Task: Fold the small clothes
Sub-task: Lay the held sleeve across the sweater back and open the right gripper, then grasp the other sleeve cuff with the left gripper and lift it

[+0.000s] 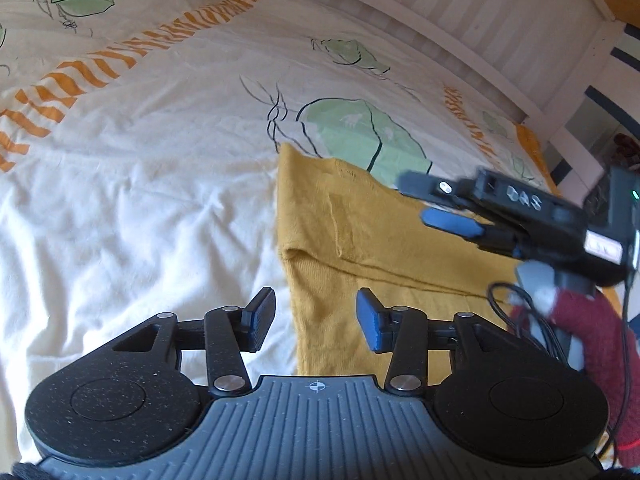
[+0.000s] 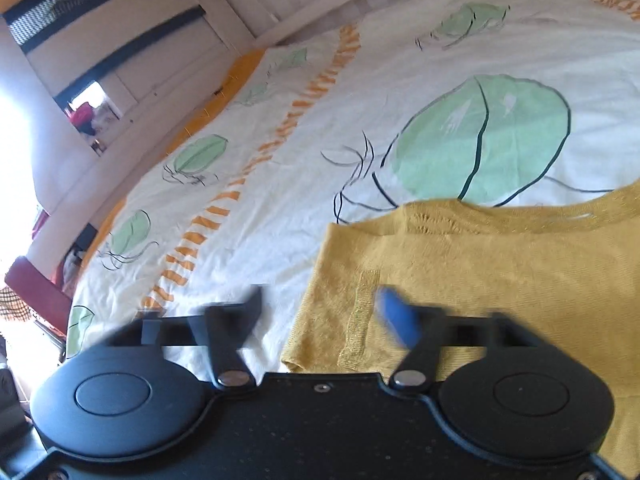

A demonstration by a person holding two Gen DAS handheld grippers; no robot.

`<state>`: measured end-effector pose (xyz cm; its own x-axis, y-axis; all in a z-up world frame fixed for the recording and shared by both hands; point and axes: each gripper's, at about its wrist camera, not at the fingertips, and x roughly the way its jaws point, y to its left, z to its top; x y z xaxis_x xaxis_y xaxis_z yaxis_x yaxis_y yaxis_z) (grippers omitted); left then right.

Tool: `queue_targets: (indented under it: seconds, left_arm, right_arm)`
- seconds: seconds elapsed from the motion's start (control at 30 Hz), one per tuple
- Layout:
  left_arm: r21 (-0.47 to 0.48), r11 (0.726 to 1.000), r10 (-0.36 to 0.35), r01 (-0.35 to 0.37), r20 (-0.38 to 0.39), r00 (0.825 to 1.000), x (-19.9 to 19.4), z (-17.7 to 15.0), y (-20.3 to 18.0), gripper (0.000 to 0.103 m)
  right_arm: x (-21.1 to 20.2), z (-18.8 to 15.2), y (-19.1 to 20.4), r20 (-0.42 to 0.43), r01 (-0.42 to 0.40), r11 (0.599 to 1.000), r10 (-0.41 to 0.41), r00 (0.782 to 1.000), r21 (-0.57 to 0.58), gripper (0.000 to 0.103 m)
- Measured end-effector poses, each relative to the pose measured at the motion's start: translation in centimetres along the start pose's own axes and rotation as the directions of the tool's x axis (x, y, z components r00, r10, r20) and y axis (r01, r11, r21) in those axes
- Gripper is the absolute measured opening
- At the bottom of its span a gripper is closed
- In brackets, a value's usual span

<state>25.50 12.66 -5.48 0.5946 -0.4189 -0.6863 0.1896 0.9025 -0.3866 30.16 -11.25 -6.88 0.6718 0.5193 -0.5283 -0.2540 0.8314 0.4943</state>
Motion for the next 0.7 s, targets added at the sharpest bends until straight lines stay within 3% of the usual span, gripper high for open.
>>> queue_targets:
  seconds: [0.07,0.17,0.4,0.47,0.7]
  left_arm:
    - [0.016,1.000,0.001,-0.002,0.014,1.000,0.6,0.6,-0.7,0.055]
    - [0.067,0.998,-0.008,0.006,0.040,0.999,1.6,1.4,-2.4,0.060]
    - [0.098,0.994,-0.039,0.039,-0.002,0.999,6.8,3.2,-5.2,0.061]
    - [0.086,0.996,-0.020,0.022,-0.027,0.999,8.5,3.4,-5.3,0.061]
    - [0.114,0.991,0.078,-0.067,-0.101,0.992,12.9,3.5,-5.5,0.060]
  right_arm:
    - [-1.5,0.3,-0.5,0.031,0.048,0.998,-0.047,0.998,-0.035,0.080]
    - [-4.1,0.1,-2.0,0.077,0.126,0.989,-0.119,0.990,-0.081,0.088]
    - [-9.6,-3.1,-6.2,0.122,0.284,0.948,-0.268,0.956,-0.146,0.094]
    - [-10.6,-4.2,-7.2,0.116,0.308,0.938,-0.292,0.949,-0.158,0.098]
    - [-11.0,-7.5,-9.3,0.075,0.329,0.923,-0.320,0.944,-0.201,0.099]
